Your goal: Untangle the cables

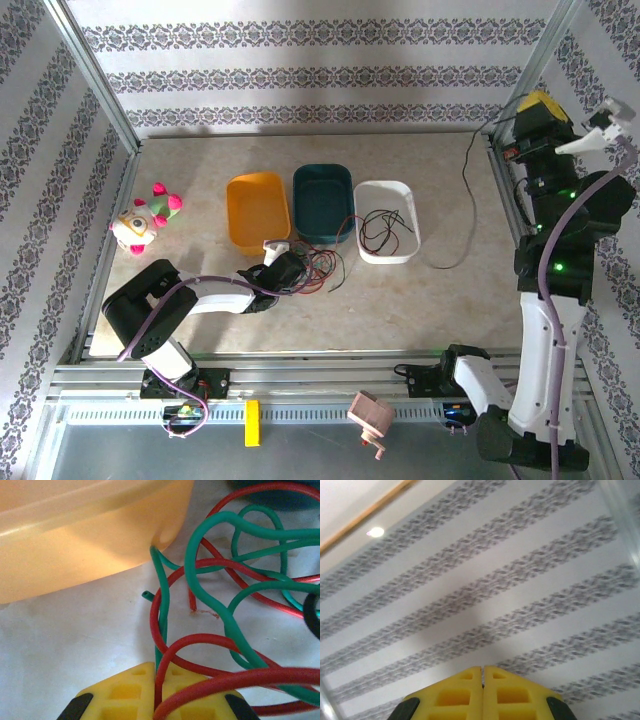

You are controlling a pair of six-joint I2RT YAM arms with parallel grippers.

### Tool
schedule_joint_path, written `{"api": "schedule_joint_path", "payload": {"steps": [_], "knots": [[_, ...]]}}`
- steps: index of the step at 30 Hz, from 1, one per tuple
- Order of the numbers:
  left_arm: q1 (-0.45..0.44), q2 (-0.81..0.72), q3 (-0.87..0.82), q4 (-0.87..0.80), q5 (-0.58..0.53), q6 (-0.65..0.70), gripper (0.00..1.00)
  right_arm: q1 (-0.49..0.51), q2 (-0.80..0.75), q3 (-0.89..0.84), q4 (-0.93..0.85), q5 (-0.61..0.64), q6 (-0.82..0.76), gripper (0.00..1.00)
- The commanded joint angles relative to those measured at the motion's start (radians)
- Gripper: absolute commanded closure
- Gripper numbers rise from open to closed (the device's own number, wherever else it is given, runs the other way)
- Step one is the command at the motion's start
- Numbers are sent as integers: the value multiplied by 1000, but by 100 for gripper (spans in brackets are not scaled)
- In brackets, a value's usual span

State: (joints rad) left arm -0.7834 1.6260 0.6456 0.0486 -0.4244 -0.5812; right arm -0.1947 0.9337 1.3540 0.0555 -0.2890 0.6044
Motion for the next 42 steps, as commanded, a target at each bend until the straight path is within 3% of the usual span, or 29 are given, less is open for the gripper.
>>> {"api": "schedule_joint_path", "payload": {"steps": [1, 19, 23, 29, 33, 42], "knots": [[29, 50, -34, -174, -34, 8, 100, -8, 58, 46, 74, -160, 76, 100], [29, 72, 14, -173, -8, 30, 100, 35, 275, 250, 84, -98, -59, 100], [29, 83, 28, -177, -2, 35, 100, 134, 279, 163, 58, -22, -165, 100], [29, 87, 43, -175, 3, 37, 100, 279, 245, -62, 33, 223, -317, 100], [29, 96, 52, -176, 9, 45, 100, 336, 239, -199, 0, 357, -318, 100], [29, 99, 54, -168, 10, 49, 100, 360, 323, -380, -79, 280, -197, 100]]}}
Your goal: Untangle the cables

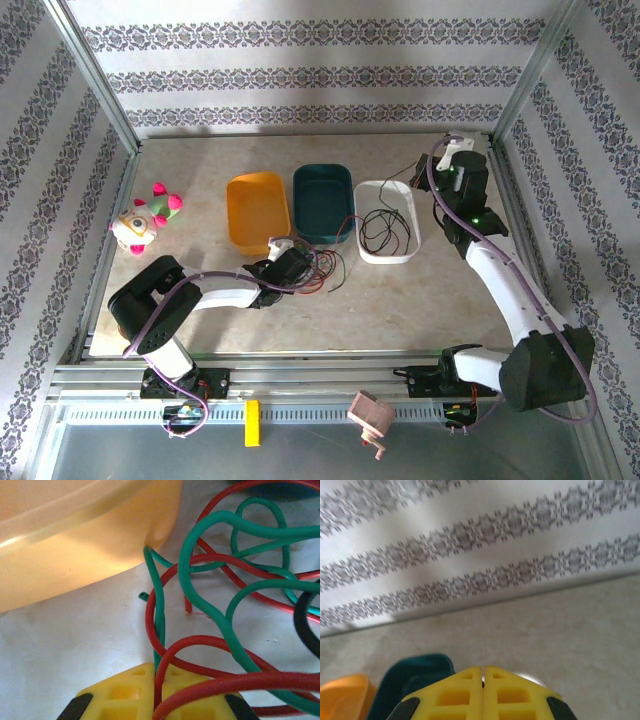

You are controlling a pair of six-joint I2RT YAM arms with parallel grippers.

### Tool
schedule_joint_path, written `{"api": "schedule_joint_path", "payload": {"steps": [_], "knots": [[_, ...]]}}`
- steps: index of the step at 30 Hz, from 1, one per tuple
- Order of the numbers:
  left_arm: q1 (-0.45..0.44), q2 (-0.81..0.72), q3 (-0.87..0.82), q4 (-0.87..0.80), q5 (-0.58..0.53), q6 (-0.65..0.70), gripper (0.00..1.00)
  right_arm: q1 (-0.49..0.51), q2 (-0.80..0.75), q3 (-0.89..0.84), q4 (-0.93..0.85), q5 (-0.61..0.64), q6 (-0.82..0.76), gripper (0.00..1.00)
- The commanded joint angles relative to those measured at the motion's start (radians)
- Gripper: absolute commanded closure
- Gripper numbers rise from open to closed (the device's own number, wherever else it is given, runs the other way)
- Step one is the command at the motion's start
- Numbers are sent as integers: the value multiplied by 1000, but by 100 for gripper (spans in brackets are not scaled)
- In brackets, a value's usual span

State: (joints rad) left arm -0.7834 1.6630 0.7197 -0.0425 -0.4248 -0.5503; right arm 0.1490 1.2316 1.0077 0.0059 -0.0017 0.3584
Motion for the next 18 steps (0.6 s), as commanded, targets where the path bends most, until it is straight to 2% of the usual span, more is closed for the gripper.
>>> {"api": "schedule_joint_path", "payload": {"steps": [1, 5, 11, 18], "knots": [[29, 61, -22, -76, 11, 17, 100, 20, 37, -45, -37, 0, 60, 100], [29, 56, -31, -69, 14, 15, 100, 50, 93, -89, -58, 31, 107, 100], [29, 39, -39, -45, 21, 24, 100, 113, 195, -116, -107, 153, 185, 100], [29, 24, -54, -27, 34, 31, 100, 119, 291, -116, -149, 195, 259, 100]]}}
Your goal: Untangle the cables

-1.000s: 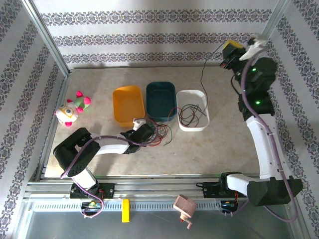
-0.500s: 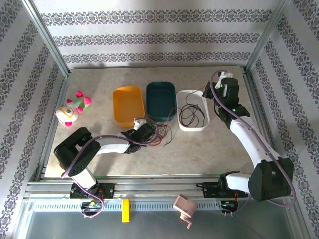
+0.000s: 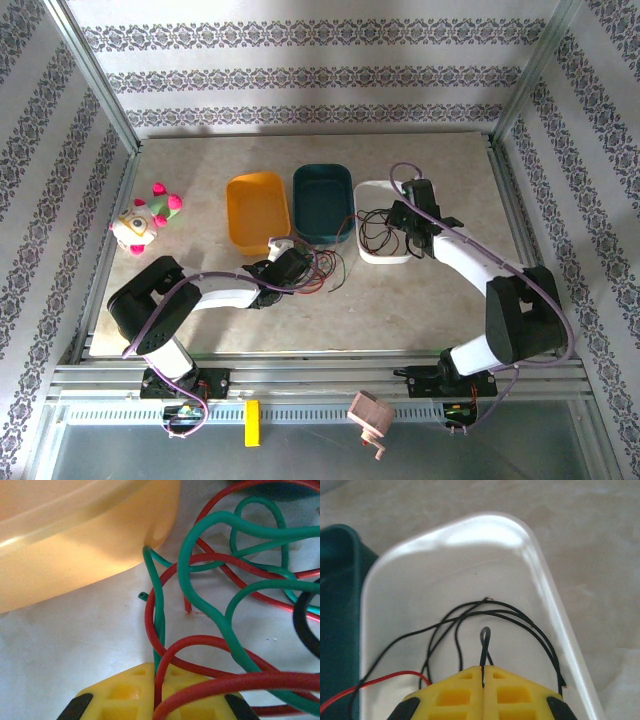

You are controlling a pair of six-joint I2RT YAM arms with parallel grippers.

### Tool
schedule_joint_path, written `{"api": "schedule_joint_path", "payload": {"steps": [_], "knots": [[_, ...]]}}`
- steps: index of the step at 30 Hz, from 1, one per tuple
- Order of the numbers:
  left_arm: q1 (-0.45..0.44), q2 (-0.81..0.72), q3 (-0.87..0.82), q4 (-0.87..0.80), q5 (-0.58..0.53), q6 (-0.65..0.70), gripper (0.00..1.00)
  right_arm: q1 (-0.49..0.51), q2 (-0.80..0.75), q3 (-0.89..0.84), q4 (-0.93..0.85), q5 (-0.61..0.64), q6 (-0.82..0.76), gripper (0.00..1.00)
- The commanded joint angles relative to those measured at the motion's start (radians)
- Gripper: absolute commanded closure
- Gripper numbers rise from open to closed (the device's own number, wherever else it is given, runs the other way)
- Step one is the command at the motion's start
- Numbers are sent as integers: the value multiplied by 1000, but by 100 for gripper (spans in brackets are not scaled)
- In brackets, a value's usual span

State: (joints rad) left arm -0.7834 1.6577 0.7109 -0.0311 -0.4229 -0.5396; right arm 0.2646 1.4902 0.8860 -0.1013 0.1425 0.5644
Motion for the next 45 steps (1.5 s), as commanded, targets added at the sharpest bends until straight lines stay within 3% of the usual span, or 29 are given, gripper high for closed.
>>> {"api": "schedule_joint_path", "payload": {"steps": [1, 8, 10, 12, 17, 23, 29, 34, 45], "knots": [[29, 28, -46, -36, 32, 21, 100, 4, 47, 9, -50, 49, 58, 100], [29, 13, -64, -26, 33, 23, 100, 2, 102, 34, -90, 45, 86, 100], [29, 10, -68, -23, 34, 23, 100, 4, 95, 46, -96, 36, 81, 91], [29, 8, -70, -22, 34, 24, 100, 8, 68, 50, -95, 41, 72, 69], [29, 4, -71, -12, 36, 28, 100, 21, -46, 42, -79, 92, 54, 56], [29, 1, -76, 2, 38, 31, 100, 81, -142, 52, -64, 110, -5, 54], [27, 1, -74, 6, 42, 36, 100, 169, -90, 87, -28, -152, 19, 55], [27, -6, -74, 2, 39, 42, 100, 253, 22, 115, -7, -241, 98, 56], [27, -14, -81, -1, 35, 36, 100, 283, 178, 195, -9, -200, 140, 58]]}}
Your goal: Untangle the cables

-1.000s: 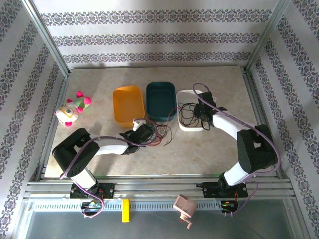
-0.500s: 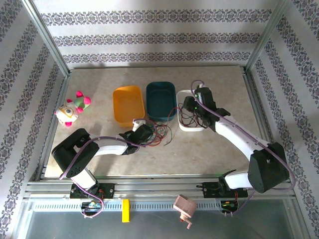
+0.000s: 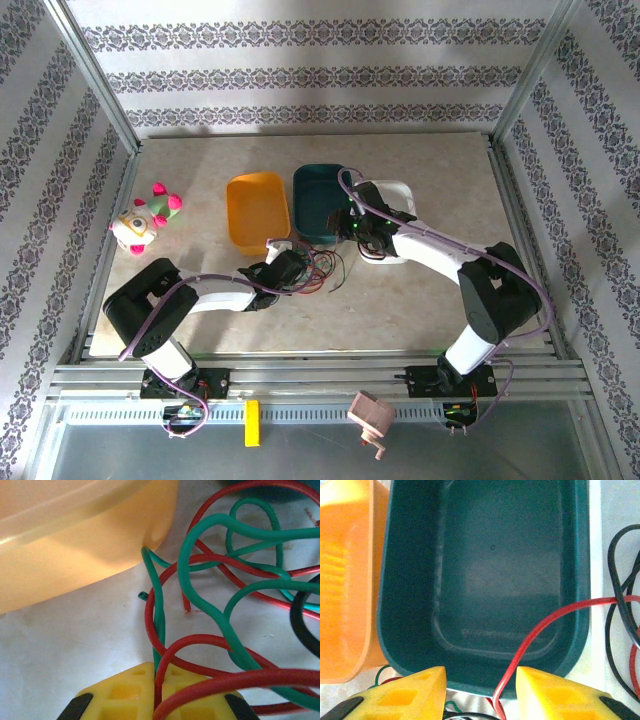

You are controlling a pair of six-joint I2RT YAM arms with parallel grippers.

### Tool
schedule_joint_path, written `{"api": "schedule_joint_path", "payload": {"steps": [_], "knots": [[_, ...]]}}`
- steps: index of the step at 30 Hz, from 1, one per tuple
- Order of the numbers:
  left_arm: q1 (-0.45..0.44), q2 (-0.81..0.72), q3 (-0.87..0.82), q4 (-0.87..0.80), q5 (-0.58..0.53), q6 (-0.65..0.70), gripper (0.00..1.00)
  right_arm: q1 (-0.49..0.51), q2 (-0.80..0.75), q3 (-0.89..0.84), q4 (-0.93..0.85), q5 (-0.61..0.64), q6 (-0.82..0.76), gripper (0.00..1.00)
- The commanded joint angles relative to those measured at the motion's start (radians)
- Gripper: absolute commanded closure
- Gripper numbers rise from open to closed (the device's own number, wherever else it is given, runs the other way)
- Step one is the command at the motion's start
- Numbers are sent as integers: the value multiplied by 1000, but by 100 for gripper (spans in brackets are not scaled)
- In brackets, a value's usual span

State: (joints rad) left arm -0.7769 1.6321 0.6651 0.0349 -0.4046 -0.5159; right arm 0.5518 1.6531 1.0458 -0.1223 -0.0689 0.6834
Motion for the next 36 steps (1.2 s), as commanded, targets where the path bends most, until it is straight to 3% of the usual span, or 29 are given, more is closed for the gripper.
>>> {"api": "schedule_joint_path", "payload": {"steps": [1, 23, 25, 27, 29, 36], "knots": [[21, 12, -37, -67, 18, 13, 100, -6, 20, 38, 8, 17, 23, 58], [21, 0, -45, -65, 16, 7, 100, -26, 99, 74, 11, 55, 24, 61], [21, -3, -45, -65, 18, 8, 100, -26, 112, 82, 15, 50, 24, 69], [21, -5, -46, -67, 19, 8, 100, -25, 110, 82, 15, 56, 25, 87], [21, -6, -46, -70, 18, 8, 100, -23, 85, 65, 33, 63, 21, 98], [21, 5, -41, -63, 26, 10, 100, -8, -108, -40, 105, 59, -29, 100]]}}
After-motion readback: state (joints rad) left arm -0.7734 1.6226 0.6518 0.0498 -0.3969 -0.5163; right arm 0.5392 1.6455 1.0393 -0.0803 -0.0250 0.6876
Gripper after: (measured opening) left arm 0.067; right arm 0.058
